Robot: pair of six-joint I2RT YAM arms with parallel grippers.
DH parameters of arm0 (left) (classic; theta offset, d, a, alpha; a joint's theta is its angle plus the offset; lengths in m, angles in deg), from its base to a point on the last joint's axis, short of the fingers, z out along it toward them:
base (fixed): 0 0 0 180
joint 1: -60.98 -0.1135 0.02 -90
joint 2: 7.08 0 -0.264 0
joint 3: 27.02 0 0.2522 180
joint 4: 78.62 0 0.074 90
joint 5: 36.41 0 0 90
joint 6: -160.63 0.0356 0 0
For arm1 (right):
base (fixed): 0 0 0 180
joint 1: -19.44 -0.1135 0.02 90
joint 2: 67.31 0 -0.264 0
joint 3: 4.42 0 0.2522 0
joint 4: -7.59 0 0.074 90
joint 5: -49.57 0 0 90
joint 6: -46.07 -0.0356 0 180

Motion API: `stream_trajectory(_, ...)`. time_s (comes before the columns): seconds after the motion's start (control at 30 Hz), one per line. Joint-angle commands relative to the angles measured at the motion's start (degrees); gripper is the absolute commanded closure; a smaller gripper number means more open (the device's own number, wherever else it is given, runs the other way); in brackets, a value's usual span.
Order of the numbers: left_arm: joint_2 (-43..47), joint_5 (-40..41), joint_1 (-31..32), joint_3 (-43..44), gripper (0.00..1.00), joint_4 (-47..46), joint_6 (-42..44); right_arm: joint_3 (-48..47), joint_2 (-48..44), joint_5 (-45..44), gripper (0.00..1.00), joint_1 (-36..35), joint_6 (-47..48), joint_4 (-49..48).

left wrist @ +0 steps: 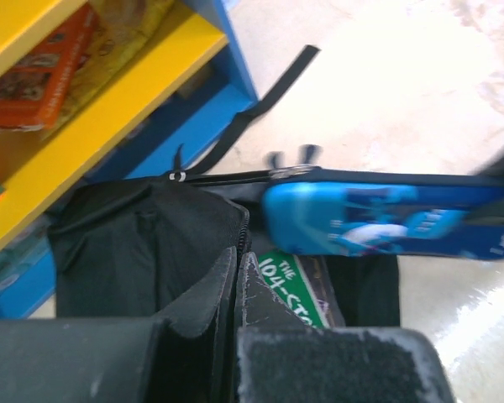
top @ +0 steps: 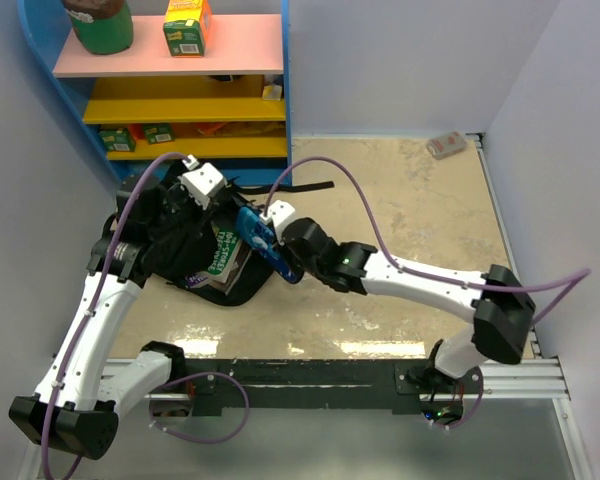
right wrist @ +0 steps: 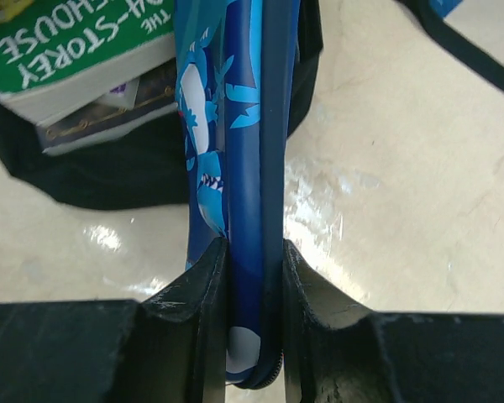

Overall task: Pack the student bag
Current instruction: Place the stationery in the student bag.

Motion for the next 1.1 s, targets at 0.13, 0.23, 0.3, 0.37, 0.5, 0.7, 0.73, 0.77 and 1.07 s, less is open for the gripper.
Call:
stream_trajectory(0.13, 0.6, -13.3, 0.1, 0.3, 1.0, -1.2, -1.9, -16.5, 13.9, -2.7, 1.0, 0.6, 8.8, -1.4)
stream_trajectory(0.23, 0.7, -13.8, 0.1, -0.3, 1.0, -1.4, -1.6, -21.7, 17.0, -1.8, 1.0, 0.9, 9.5, -0.9)
stream_trajectory(0.3, 0.7, -13.6, 0.1, -0.7, 1.0, -1.5, -1.5, -26.1, 18.7, -1.5, 1.0, 0.9, 10.0, 0.1)
stream_trajectory(0.37, 0.8, -13.9, 0.1, -1.0, 1.0, -1.3, -1.4, -30.4, 20.6, -1.9, 1.0, 0.9, 10.6, 0.6)
stream_trajectory(0.5, 1.3, -14.3, 0.1, -1.4, 1.0, -1.3, -1.4, -35.3, 24.3, -3.9, 1.0, 1.0, 13.0, -0.1)
stream_trajectory(0.7, 1.6, -14.8, 0.1, -0.8, 1.0, -0.6, -0.9, -34.6, 28.0, -3.2, 1.0, 0.2, 14.0, -6.4)
stream_trajectory(0.73, 1.6, -15.0, 0.1, -0.8, 1.0, -0.5, -0.9, -34.7, 28.5, -2.2, 1.0, 0.2, 13.9, -7.2)
stream_trajectory(0.77, 1.5, -15.3, 0.1, -0.9, 1.0, -0.5, -0.8, -35.1, 29.2, 0.0, 1.0, 0.2, 13.7, -7.7)
stream_trajectory(1.07, 1.6, -5.1, 0.1, 0.5, 1.0, -4.3, -3.6, -34.7, 31.3, 10.5, 1.0, 0.3, 2.7, -2.5)
